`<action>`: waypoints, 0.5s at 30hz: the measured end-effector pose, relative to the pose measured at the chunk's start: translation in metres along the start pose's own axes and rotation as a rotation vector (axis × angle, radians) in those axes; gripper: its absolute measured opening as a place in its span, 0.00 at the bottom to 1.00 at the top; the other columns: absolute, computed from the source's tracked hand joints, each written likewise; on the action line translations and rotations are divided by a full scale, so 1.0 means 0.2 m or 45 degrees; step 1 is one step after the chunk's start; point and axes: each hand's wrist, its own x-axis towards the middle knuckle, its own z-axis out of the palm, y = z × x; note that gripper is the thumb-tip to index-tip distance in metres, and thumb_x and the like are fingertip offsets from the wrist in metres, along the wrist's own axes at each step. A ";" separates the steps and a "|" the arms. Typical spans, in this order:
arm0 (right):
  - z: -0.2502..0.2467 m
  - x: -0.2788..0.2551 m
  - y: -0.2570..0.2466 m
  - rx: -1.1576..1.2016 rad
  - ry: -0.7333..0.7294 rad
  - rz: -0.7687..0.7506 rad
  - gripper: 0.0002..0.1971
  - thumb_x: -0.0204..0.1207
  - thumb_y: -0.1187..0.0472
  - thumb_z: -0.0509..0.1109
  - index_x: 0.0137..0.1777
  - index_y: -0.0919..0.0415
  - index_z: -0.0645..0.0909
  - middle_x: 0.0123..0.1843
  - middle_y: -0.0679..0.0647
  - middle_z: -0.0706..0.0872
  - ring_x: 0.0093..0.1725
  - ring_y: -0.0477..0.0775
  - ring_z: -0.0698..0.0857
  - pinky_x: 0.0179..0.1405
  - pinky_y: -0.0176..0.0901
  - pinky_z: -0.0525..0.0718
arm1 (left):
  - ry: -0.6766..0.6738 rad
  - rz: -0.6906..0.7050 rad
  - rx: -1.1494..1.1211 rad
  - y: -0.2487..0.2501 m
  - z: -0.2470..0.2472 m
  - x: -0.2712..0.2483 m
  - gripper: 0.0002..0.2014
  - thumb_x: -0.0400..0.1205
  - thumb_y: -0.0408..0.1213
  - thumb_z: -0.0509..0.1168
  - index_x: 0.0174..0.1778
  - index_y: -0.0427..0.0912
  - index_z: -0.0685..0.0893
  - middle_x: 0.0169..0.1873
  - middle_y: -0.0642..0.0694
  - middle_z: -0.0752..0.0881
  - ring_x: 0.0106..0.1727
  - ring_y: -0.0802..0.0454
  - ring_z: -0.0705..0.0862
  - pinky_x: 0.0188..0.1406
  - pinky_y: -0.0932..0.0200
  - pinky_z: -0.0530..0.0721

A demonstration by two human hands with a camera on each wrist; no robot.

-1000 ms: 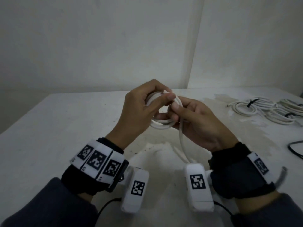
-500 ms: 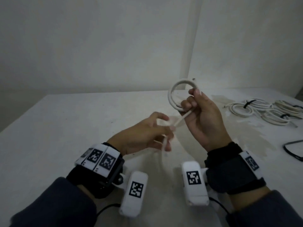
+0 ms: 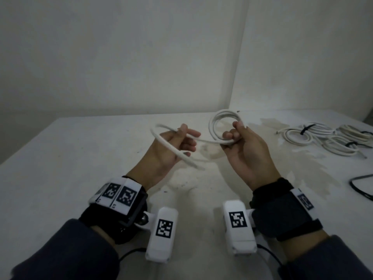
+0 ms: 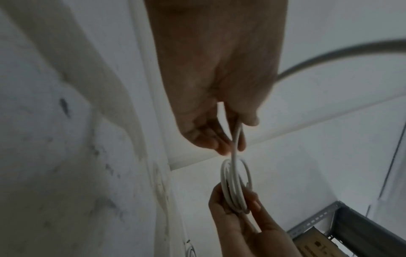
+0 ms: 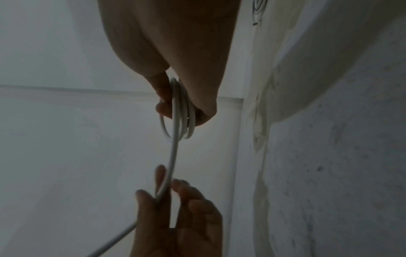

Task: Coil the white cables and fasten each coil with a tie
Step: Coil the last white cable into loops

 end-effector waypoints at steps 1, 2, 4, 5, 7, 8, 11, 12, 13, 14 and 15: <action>0.00 0.00 0.00 0.019 0.011 -0.007 0.10 0.86 0.64 0.58 0.44 0.62 0.76 0.24 0.50 0.72 0.27 0.46 0.77 0.38 0.38 0.80 | 0.033 -0.029 0.115 -0.01 -0.01 0.00 0.18 0.84 0.48 0.59 0.43 0.41 0.89 0.31 0.51 0.85 0.36 0.59 0.83 0.36 0.67 0.81; 0.01 0.00 0.01 0.046 0.022 -0.016 0.10 0.86 0.64 0.58 0.44 0.63 0.76 0.24 0.50 0.73 0.27 0.46 0.78 0.37 0.37 0.81 | 0.035 -0.087 0.176 -0.01 -0.01 0.00 0.18 0.85 0.47 0.60 0.41 0.41 0.90 0.31 0.51 0.84 0.35 0.59 0.82 0.36 0.67 0.80; 0.01 0.00 0.01 0.116 0.047 -0.017 0.10 0.86 0.64 0.57 0.44 0.64 0.76 0.23 0.50 0.73 0.26 0.46 0.79 0.38 0.37 0.80 | -0.038 -0.223 0.193 -0.01 -0.02 -0.01 0.16 0.83 0.45 0.63 0.40 0.40 0.91 0.30 0.50 0.83 0.31 0.59 0.80 0.35 0.66 0.79; 0.01 0.01 0.01 0.153 0.062 -0.006 0.10 0.86 0.64 0.57 0.44 0.64 0.76 0.23 0.50 0.73 0.26 0.46 0.79 0.40 0.38 0.80 | -0.090 -0.282 0.202 0.00 -0.02 -0.02 0.15 0.83 0.44 0.64 0.40 0.39 0.92 0.29 0.50 0.84 0.30 0.59 0.81 0.34 0.66 0.78; 0.00 0.01 0.01 0.216 0.082 0.038 0.10 0.86 0.63 0.58 0.44 0.63 0.76 0.24 0.49 0.73 0.25 0.46 0.78 0.43 0.38 0.79 | -0.135 -0.352 0.222 0.00 -0.01 -0.02 0.14 0.82 0.44 0.66 0.42 0.38 0.91 0.29 0.51 0.84 0.29 0.59 0.81 0.34 0.65 0.78; -0.01 0.01 0.01 0.217 0.082 0.067 0.10 0.85 0.63 0.58 0.44 0.63 0.76 0.24 0.49 0.73 0.24 0.45 0.77 0.42 0.38 0.78 | -0.111 -0.351 0.227 0.00 0.00 -0.02 0.14 0.82 0.44 0.65 0.42 0.38 0.91 0.28 0.50 0.84 0.29 0.59 0.81 0.33 0.66 0.78; -0.02 0.00 0.01 0.026 0.029 0.158 0.10 0.86 0.62 0.57 0.45 0.63 0.75 0.23 0.49 0.71 0.22 0.45 0.74 0.37 0.37 0.73 | 0.079 -0.222 0.216 0.00 0.01 -0.01 0.17 0.84 0.44 0.62 0.39 0.38 0.89 0.30 0.48 0.83 0.31 0.57 0.81 0.34 0.66 0.80; -0.01 -0.01 0.02 -0.052 -0.011 0.192 0.10 0.86 0.62 0.56 0.46 0.64 0.75 0.23 0.49 0.71 0.22 0.45 0.73 0.34 0.37 0.73 | 0.144 -0.173 0.205 0.00 0.00 0.00 0.17 0.85 0.45 0.61 0.39 0.39 0.89 0.32 0.47 0.85 0.34 0.55 0.83 0.37 0.65 0.82; 0.01 -0.02 0.03 -0.113 -0.053 0.229 0.10 0.86 0.62 0.56 0.46 0.64 0.75 0.23 0.49 0.70 0.22 0.45 0.72 0.32 0.36 0.74 | 0.199 -0.133 0.194 -0.01 0.01 0.00 0.17 0.86 0.44 0.60 0.40 0.39 0.88 0.36 0.46 0.86 0.37 0.54 0.85 0.40 0.64 0.85; 0.02 -0.03 0.03 -0.163 -0.096 0.264 0.10 0.86 0.62 0.56 0.46 0.64 0.75 0.23 0.49 0.70 0.22 0.45 0.72 0.29 0.35 0.75 | 0.234 -0.106 0.175 0.00 0.01 0.00 0.17 0.86 0.44 0.59 0.43 0.38 0.88 0.39 0.44 0.88 0.40 0.52 0.86 0.42 0.62 0.87; 0.03 -0.04 0.04 -0.207 -0.138 0.291 0.10 0.86 0.62 0.56 0.46 0.65 0.76 0.23 0.49 0.70 0.23 0.45 0.72 0.27 0.34 0.76 | 0.244 -0.088 0.149 -0.01 0.01 0.01 0.17 0.87 0.43 0.58 0.47 0.36 0.87 0.42 0.41 0.89 0.43 0.51 0.88 0.44 0.61 0.88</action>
